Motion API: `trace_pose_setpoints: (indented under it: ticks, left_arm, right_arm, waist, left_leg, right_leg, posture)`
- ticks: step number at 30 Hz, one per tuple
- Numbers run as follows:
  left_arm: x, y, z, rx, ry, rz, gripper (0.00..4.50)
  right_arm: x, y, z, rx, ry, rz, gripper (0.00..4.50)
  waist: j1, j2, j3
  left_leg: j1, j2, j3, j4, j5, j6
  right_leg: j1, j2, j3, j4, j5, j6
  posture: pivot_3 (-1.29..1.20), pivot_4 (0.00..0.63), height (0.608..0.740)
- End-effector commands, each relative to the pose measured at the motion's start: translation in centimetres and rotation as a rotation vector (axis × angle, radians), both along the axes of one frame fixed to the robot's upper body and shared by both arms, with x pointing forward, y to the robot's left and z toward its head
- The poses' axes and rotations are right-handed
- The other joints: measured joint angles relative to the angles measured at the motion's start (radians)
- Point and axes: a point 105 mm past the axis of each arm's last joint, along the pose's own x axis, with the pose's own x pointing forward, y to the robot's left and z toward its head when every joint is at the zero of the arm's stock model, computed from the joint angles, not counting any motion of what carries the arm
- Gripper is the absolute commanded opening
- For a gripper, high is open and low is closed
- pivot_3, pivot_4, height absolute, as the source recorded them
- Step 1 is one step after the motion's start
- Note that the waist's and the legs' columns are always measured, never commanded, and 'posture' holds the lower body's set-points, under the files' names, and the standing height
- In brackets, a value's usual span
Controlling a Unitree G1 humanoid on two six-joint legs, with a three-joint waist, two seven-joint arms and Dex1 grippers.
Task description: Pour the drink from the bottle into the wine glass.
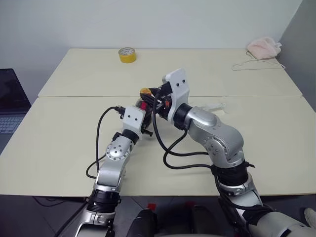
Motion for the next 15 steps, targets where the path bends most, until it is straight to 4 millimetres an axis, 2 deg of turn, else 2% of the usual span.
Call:
trace_pose_setpoints:
  ticks: [1,10,15]
  left_arm:
    - [-0.2,-0.2,2.7,-0.015,-0.11,-0.008,0.84]
    - [-0.8,-0.1,2.9,-0.051,-0.098,-0.014,0.8]
    - [-1.4,0.0,2.8,-0.056,-0.084,-0.028,0.79]
  right_arm:
    - [-0.2,-0.2,0.7,0.004,-0.044,0.027,1.23]
    - [1.9,-2.0,0.0,-0.092,-0.098,0.236,1.23]
    - [3.3,-1.9,-0.1,-0.156,-0.147,0.397,1.23]
  waist:
    - [0.0,0.0,0.0]
    - [-0.001,0.0,0.0]
    - [-0.005,0.0,0.0]
  left_leg:
    - [0.0,0.0,0.0,0.0,0.0,0.0]
    - [0.0,0.0,0.0,0.0,0.0,0.0]
    - [0.0,0.0,0.0,0.0,0.0,0.0]
  right_leg:
    - [0.0,0.0,0.0,0.0,0.0,0.0]
    - [0.001,0.0,-0.001,0.0,0.0,0.0]
    - [0.001,0.0,-0.001,-0.001,0.0,0.0]
  posture:
    - [0.0,0.15,0.74]
    - [0.0,0.15,0.74]
    - [0.0,0.15,0.74]
